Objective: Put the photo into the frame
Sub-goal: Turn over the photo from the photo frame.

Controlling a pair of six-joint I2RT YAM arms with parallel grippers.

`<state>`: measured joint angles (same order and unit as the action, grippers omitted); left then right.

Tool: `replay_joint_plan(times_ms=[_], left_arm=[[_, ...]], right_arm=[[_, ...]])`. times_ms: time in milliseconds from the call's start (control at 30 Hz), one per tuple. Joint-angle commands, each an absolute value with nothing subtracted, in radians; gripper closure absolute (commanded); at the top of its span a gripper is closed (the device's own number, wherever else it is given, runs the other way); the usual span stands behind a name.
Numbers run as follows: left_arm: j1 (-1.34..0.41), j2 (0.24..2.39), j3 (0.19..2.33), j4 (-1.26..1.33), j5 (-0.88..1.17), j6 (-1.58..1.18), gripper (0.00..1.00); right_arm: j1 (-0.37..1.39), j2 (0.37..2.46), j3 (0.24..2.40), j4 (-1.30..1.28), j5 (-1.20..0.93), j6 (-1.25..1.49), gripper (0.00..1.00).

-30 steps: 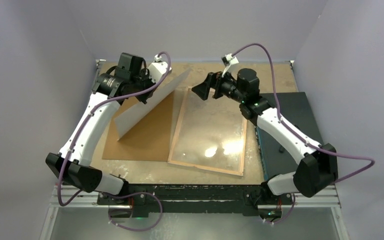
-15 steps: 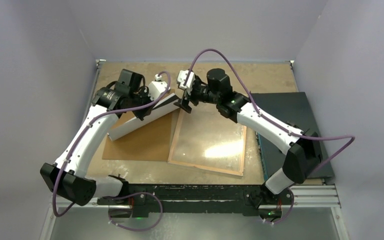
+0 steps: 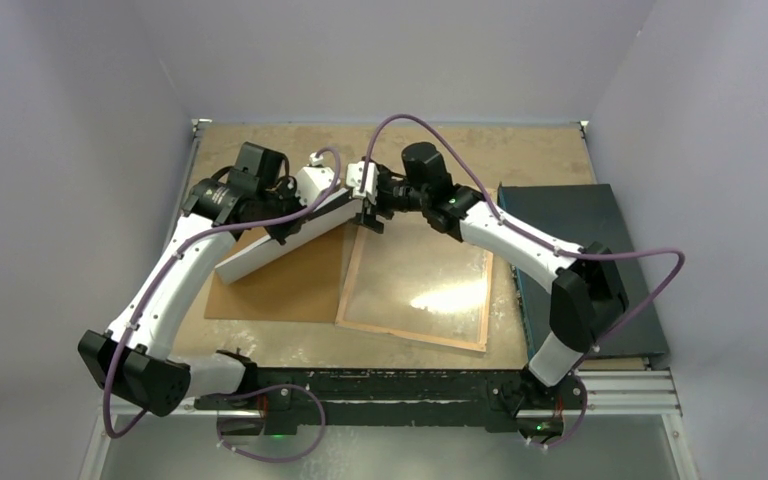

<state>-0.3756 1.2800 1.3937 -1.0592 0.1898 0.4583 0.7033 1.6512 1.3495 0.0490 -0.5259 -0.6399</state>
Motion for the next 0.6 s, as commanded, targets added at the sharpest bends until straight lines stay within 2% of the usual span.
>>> replay_joint_plan(times_ms=[0,200,367,467,567], left_arm=[[-0.380,1.246,1.390,-1.043,0.195,0.484,1.00],[-0.380,1.244,1.390,-1.047,0.193,0.485,1.00],[-0.380,1.246,1.385,-1.051,0.196,0.489,1.00],[-0.380,1.249,1.382,-1.050,0.199,0.488,1.00],[-0.381,1.252,1.385,-1.047,0.200,0.485,1.00]], right_arm=[[0.706,1.673,1.387,0.053,-0.633,-0.675,0.20],[0.706,1.719,1.408,0.066,-0.649,-0.678,0.23],[0.705,1.727,1.413,0.073,-0.634,-0.687,0.32],[0.707,1.737,1.424,0.074,-0.613,-0.683,0.43],[0.706,1.757,1.451,0.044,-0.601,-0.679,0.62]])
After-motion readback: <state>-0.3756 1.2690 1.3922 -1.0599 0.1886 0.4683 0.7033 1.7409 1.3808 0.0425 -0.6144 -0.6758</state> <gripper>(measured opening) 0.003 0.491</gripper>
